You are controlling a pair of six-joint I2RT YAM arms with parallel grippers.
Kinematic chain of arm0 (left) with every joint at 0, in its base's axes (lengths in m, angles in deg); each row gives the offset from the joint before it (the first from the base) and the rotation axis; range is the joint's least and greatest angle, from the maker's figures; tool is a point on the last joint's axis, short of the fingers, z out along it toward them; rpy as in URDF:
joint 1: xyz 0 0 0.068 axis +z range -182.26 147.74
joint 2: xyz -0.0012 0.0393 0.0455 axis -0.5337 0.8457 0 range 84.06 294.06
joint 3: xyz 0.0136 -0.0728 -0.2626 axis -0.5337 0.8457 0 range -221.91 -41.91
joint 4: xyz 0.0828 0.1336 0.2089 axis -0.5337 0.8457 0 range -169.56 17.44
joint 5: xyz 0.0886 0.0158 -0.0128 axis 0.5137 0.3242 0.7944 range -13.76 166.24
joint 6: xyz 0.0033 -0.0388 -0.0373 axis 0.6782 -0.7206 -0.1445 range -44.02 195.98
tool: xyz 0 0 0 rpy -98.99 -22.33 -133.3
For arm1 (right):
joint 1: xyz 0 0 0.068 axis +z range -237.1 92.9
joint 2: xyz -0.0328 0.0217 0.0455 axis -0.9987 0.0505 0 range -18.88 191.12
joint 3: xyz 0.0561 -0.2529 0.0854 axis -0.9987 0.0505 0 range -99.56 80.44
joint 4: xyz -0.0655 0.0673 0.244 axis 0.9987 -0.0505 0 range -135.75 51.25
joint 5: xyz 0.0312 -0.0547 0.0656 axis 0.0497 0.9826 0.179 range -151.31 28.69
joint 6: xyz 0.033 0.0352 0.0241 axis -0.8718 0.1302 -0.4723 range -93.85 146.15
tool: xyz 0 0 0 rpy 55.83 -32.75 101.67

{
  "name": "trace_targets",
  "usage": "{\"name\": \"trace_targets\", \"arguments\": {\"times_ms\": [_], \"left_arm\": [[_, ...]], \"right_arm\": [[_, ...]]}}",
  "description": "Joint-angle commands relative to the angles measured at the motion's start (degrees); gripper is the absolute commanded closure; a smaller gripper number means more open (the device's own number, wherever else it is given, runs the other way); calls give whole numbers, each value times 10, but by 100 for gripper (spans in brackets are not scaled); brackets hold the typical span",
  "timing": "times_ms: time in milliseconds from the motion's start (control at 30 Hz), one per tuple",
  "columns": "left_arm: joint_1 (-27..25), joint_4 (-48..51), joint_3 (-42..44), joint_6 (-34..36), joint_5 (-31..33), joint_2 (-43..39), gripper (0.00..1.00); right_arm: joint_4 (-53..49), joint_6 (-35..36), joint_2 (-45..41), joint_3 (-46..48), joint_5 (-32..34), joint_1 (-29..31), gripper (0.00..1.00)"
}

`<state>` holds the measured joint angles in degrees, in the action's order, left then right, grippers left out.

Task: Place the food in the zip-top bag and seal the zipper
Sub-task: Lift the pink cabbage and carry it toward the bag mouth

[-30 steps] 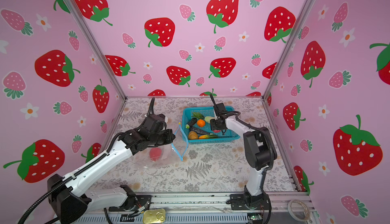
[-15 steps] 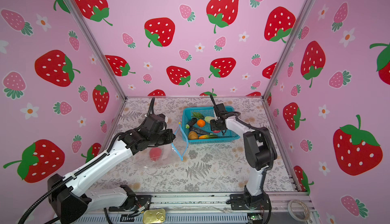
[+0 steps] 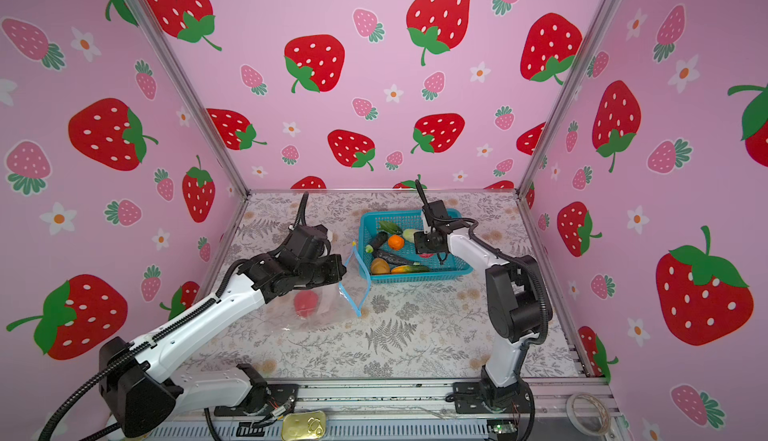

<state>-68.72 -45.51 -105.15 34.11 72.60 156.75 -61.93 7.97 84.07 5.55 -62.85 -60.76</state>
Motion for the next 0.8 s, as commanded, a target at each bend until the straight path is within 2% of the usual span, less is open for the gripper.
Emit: {"name": "trace_targets", "arguments": {"times_ms": [0,200,400,767], "left_arm": [[3,-2,-20,0,3,5,90],[3,0,-27,-1,1,12,91],[4,1,-34,-1,0,16,91],[4,2,-41,-2,-3,19,91]], "right_arm": [[10,1,-31,5,-20,-4,42],[17,4,-57,16,-58,-4,44],[35,0,-120,50,-116,9,44],[65,-9,-187,83,-147,113,44]]}}
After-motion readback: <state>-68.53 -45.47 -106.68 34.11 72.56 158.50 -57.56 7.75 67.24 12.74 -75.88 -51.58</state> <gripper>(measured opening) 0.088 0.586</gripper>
